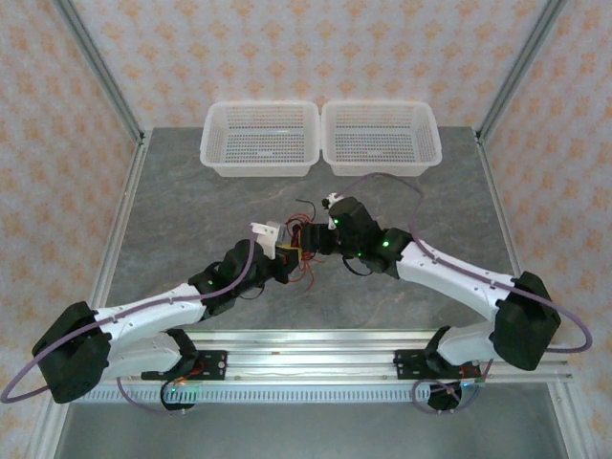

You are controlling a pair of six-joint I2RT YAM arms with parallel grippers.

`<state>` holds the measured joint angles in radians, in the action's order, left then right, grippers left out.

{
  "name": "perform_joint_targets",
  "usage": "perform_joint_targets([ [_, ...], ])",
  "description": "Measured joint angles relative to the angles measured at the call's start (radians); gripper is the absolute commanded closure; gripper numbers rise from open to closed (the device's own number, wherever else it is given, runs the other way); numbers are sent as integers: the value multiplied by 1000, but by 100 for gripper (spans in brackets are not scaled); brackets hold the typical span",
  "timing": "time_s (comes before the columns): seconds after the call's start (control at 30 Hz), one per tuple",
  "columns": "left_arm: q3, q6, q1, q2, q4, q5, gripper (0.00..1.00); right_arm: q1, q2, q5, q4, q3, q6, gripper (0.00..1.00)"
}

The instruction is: Untangle the cables

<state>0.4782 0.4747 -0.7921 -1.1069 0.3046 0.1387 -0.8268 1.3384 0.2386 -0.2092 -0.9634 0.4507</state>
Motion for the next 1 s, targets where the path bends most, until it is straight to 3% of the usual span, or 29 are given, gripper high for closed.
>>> perform_joint_targets([
  [0.13,2,0,0,-10,-6,-2,100,-4,13,0,15,-3,11,65],
  [0.3,17,0,-1,-31,-21,-2,100,-5,44,1,26,-21,16,55],
  [0.4,28,0,-12,-40,-25,-3,100,-6,62,4,31,-32,21,55],
  [0.47,32,0,-16,-47,-26,-8,100,-6,72,4,34,-38,21,61],
  [0.6,41,0,-24,-52,-53,-11,100,-8,97,0,47,-47,14,95],
  [0.63,43,0,-26,-51,-63,-12,100,-9,100,-4,45,-48,5,99],
  [0.9,55,-5,-31,60,-183,-49,99,-19,83,-27,55,-45,-72,100],
  [1.0,84,-13,-40,106,-249,-86,75,-6,37,15,84,-22,-106,100],
])
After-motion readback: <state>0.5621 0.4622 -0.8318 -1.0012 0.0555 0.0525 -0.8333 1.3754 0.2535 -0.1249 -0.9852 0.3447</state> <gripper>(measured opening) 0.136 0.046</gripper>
